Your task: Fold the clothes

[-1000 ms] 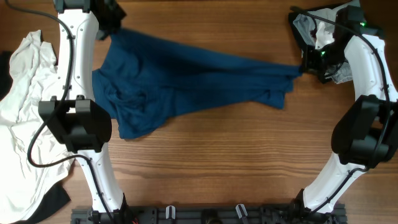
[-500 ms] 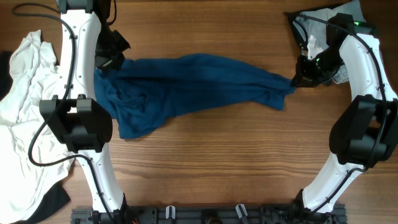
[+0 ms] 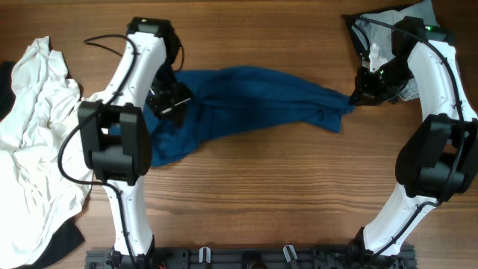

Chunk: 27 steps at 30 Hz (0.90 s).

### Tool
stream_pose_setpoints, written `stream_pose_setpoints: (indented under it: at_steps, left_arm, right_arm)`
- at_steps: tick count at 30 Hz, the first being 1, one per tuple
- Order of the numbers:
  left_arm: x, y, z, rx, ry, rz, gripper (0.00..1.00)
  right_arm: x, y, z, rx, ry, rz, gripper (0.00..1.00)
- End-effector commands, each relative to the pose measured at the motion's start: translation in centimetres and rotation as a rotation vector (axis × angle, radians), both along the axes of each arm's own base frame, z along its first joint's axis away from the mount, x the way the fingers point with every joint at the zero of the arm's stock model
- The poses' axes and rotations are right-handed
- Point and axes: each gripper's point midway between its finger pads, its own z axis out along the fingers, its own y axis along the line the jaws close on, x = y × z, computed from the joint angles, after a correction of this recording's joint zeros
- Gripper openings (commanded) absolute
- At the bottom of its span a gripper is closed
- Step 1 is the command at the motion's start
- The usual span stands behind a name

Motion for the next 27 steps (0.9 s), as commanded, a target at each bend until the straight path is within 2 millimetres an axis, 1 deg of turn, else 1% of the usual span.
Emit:
stream_pose_setpoints:
  at_steps: [1, 3, 6, 8, 9, 10, 11, 12, 13, 14, 15, 16, 17, 18, 19, 21, 22, 23, 25, 27]
  left_arm:
    - [-1.2, -1.3, 0.1, -0.016, 0.022, -0.045, 0.04]
    - [-0.8, -1.1, -0.2, -0.011, 0.002, -0.042, 0.04]
    - [2.2, -0.2, -0.6, -0.025, -0.119, -0.004, 0.04]
    - [3.8, 0.5, -0.1, -0.042, -0.18, 0.03, 0.04]
    - [4.8, 1.0, 0.3, -0.057, -0.213, 0.055, 0.06]
    - [5.4, 1.4, 0.6, -0.058, -0.234, 0.067, 0.17]
    - [6.0, 1.9, 0.7, -0.059, -0.258, 0.079, 0.18]
    - [6.9, 2.4, 1.0, -0.061, -0.291, 0.094, 0.19]
    - [7.6, 2.8, 1.2, -0.063, -0.32, 0.105, 0.25]
    - [8.3, 3.2, 1.4, -0.064, -0.345, 0.113, 0.33]
    - [8.9, 3.4, 1.5, -0.066, -0.371, 0.119, 0.39]
    - [9.6, 3.5, 1.4, -0.069, -0.4, 0.114, 0.49]
    - [9.9, 3.5, 1.4, -0.072, -0.413, 0.11, 0.55]
    - [10.3, 3.5, 1.4, -0.075, -0.43, 0.101, 0.56]
    - [10.5, 3.4, 1.4, -0.079, -0.441, 0.088, 0.62]
    - [10.8, 3.5, 1.4, -0.064, -0.454, 0.069, 0.66]
    - [10.8, 3.9, 1.2, -0.036, -0.455, 0.062, 0.66]
    - [10.7, 4.1, 0.8, -0.02, -0.447, 0.057, 0.65]
    - [10.4, 4.0, 0.1, -0.018, -0.428, 0.054, 0.66]
    - [10.3, 4.0, -1.0, -0.017, -0.41, 0.055, 0.66]
  right_arm:
    - [0.4, 0.4, 1.2, 0.013, -0.033, -0.007, 0.04]
    - [0.4, 0.4, 1.2, 0.014, -0.034, -0.006, 0.04]
    - [0.6, 0.3, 1.2, 0.012, -0.041, -0.006, 0.04]
    - [0.6, 0.3, 1.2, 0.012, -0.042, -0.005, 0.04]
    - [0.7, 0.3, 1.2, 0.012, -0.047, 0.002, 0.04]
    - [0.8, 0.3, 1.2, 0.01, -0.054, 0.001, 0.07]
    - [1.1, 0.3, 1.2, 0.009, -0.065, 0.0, 0.46]
    - [1.4, 0.2, 1.2, 0.006, -0.078, 0.001, 0.9]
    - [1.7, 0.2, 1.3, 0.005, -0.089, 0.001, 1.0]
    - [2.0, 0.1, 1.4, 0.003, -0.102, 0.002, 1.0]
    - [2.3, 0.0, 1.7, -0.001, -0.118, 0.003, 1.0]
    - [2.7, 0.0, 2.0, -0.003, -0.132, 0.004, 1.0]
    - [3.1, -0.1, 2.4, -0.006, -0.15, 0.003, 1.0]
    - [3.6, -0.1, 3.1, -0.006, -0.174, 0.004, 1.0]
    - [4.1, -0.1, 3.7, -0.006, -0.195, 0.009, 1.0]
    - [5.1, 0.3, 5.2, 0.02, -0.255, 0.03, 1.0]
    - [5.7, 0.4, 6.1, 0.028, -0.284, 0.031, 1.0]
    - [6.2, 0.5, 7.0, 0.033, -0.315, 0.032, 1.0]
    - [6.7, 0.7, 7.7, 0.046, -0.34, 0.035, 1.0]
    - [6.6, 1.4, 8.1, 0.088, -0.354, 0.062, 1.0]
